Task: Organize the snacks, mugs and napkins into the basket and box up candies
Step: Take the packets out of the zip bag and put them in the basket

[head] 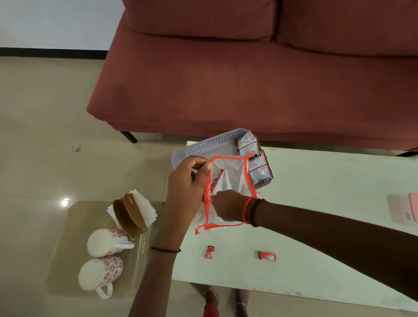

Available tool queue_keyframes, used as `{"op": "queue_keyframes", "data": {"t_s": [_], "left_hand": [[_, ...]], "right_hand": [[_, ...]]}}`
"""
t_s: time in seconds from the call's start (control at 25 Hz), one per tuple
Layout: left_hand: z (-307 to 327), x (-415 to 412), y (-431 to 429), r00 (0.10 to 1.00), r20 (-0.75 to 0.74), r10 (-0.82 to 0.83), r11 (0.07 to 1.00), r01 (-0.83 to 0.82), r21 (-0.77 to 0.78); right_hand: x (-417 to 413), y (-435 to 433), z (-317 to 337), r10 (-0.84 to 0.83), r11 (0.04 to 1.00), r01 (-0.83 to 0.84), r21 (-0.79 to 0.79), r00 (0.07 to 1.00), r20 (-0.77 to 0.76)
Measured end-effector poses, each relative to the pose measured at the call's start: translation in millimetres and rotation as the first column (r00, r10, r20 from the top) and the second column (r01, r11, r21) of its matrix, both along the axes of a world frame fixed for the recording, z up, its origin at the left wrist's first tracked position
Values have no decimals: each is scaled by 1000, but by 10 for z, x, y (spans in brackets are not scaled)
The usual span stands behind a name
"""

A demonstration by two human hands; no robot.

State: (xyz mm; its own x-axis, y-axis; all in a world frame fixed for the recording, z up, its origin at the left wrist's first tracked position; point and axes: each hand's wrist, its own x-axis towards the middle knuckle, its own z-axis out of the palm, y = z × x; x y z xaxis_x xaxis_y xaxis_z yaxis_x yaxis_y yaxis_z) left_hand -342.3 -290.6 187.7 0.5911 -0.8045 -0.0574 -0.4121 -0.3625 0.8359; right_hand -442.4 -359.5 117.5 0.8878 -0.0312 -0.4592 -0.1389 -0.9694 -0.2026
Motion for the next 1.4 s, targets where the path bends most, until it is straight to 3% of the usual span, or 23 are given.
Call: {"op": "queue_keyframes", "data": {"t_s": [0.04,0.12,0.2,0.36,0.48,0.64,0.76,0.84,0.96,1.04,1.16,1.28,1.4], "left_hand": [[-1,18,-5,1000,4,7,1000,-7,10],[-1,63,-14,1000,11,21,999,-21,38],[0,110,-20,1000,1,23,998,-23,62],[-20,160,-24,999,-50,17,996,-13,86],[-55,184,-2,997,-69,29,994,-21,107],[-82,276,25,994,-88,59,994,-51,97],[-91,377,19,995,-52,82,991,-75,112],[-80,433,-8,996,-41,80,991,-75,111],[-52,511,-94,995,-48,87,992,-82,91],[-37,564,-156,993,-61,97,992,-92,86],[-38,649,-243,990,-91,108,992,-101,81],[-63,717,-319,991,-87,99,992,-91,84],[-92,771,-376,993,-93,77,995,-71,65]], "right_hand": [[-2,-6,28,-10,998,17,-63,993,115],[93,-60,192,23,999,-22,-41,999,37],[103,-125,270,-82,995,82,-56,997,12],[64,-255,675,-115,991,126,-45,974,195],[42,-364,986,-136,989,145,-29,970,202],[-124,-586,1480,-292,950,243,194,913,286],[-369,-811,1786,-486,859,368,357,806,339],[-534,-984,1808,-658,740,497,452,672,339],[-706,-1235,1586,-877,445,584,679,436,201],[-785,-1368,1231,-963,245,621,745,245,112],[-786,-1461,424,-991,132,771,622,100,86],[-682,-1402,-427,-995,102,907,408,84,60],[-568,-1285,-1053,-998,34,935,352,52,-40]]}}
